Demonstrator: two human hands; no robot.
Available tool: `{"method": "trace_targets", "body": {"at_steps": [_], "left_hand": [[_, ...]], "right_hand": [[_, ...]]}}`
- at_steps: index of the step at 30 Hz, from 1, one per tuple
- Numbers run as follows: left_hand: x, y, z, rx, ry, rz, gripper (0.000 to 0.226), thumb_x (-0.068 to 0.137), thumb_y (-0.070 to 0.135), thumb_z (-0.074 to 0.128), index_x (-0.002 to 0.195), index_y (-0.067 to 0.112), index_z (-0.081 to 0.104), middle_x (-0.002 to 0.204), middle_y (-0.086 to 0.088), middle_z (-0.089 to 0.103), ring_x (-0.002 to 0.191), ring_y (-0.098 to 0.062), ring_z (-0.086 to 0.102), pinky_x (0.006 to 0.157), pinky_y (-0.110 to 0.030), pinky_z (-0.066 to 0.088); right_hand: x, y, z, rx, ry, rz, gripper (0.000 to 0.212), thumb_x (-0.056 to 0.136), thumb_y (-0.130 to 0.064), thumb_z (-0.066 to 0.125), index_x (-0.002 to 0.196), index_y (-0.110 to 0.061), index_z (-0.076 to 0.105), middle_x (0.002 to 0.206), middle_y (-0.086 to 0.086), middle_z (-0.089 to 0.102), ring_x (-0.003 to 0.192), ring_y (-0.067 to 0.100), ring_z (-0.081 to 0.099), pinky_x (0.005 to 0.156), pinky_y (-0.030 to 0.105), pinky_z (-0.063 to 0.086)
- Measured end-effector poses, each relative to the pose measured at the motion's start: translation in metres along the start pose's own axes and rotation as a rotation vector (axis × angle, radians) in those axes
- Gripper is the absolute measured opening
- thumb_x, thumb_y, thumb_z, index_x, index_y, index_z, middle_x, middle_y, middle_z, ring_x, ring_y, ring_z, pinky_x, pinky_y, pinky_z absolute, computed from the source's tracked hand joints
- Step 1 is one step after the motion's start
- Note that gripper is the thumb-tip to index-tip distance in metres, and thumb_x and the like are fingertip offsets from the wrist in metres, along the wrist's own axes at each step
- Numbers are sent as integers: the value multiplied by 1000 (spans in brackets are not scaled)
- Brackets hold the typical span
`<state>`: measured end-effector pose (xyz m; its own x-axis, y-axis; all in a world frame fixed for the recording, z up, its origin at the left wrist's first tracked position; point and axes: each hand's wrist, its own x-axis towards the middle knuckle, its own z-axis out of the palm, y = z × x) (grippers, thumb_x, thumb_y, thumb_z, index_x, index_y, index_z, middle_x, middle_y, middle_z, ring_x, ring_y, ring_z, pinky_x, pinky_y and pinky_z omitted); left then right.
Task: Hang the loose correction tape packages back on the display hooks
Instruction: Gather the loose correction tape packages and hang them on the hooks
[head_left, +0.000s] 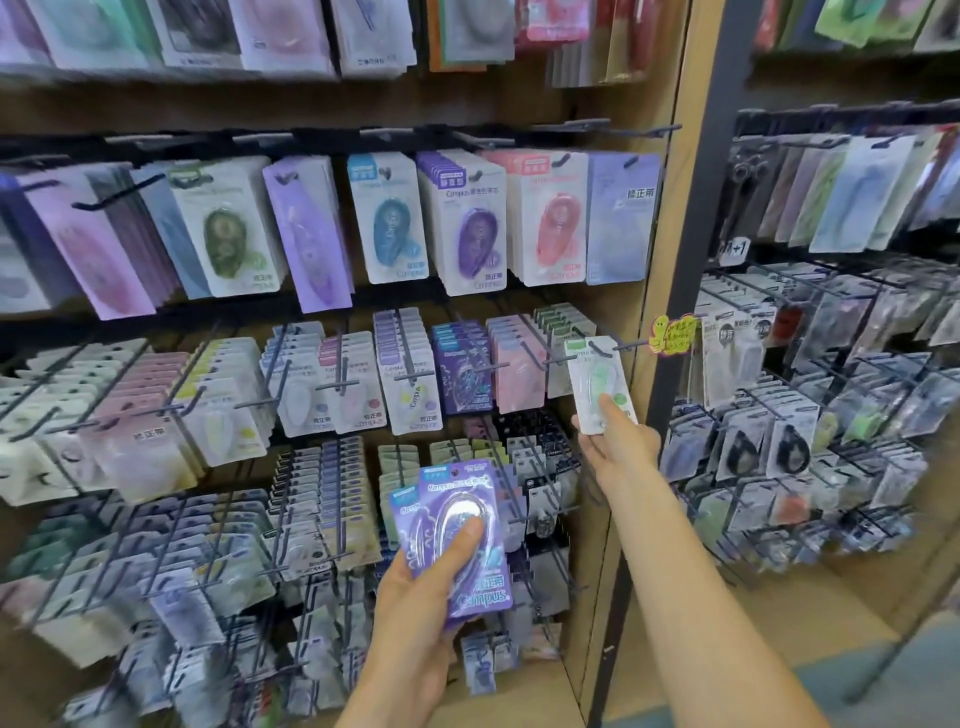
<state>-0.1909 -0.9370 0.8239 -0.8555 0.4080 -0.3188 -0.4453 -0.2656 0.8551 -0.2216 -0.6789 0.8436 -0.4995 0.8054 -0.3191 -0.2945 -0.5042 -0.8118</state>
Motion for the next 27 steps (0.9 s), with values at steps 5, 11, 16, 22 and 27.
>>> {"method": "trace_targets", "body": {"at_steps": [5, 11, 16, 22, 27], "left_hand": [[-4, 3, -6, -17, -5, 32, 47, 78, 20, 87, 122, 15, 71, 109, -11, 81, 99, -34, 77, 95, -57, 59], [1, 9, -25, -16, 22, 48, 51, 72, 19, 90, 120, 12, 71, 108, -10, 81, 100, -32, 78, 94, -54, 60], [5, 1, -34, 124, 72, 121, 34, 76, 1, 89, 105, 13, 74, 98, -7, 82, 95, -31, 79, 86, -47, 62], [12, 6, -38, 194, -32, 168, 49, 82, 0, 84, 124, 15, 65, 112, -8, 80, 103, -27, 78, 91, -48, 62], [30, 15, -40, 16, 67, 91, 33, 101, 17, 65, 133, 14, 64, 120, -14, 77, 108, -37, 75, 101, -56, 56]], "right_hand": [[25, -2, 35, 46, 96, 78, 55, 89, -16, 80, 136, 0, 54, 137, 21, 58, 113, 34, 64, 83, 37, 60], [-76, 35, 7, -329, -78, -43, 56, 83, -43, 84, 125, -11, 67, 116, 12, 73, 102, 26, 72, 87, 40, 60], [-165, 83, -15, -543, -515, 98, 28, 85, -38, 79, 101, -15, 77, 90, 0, 80, 74, 15, 70, 60, 25, 46], [-146, 94, -9, -467, -501, 40, 21, 88, -17, 79, 105, -8, 74, 101, 10, 80, 94, 28, 76, 76, 36, 59], [-113, 73, 17, -330, -391, -97, 19, 93, -22, 74, 108, -10, 72, 105, 9, 79, 94, 26, 76, 82, 40, 60]]}}
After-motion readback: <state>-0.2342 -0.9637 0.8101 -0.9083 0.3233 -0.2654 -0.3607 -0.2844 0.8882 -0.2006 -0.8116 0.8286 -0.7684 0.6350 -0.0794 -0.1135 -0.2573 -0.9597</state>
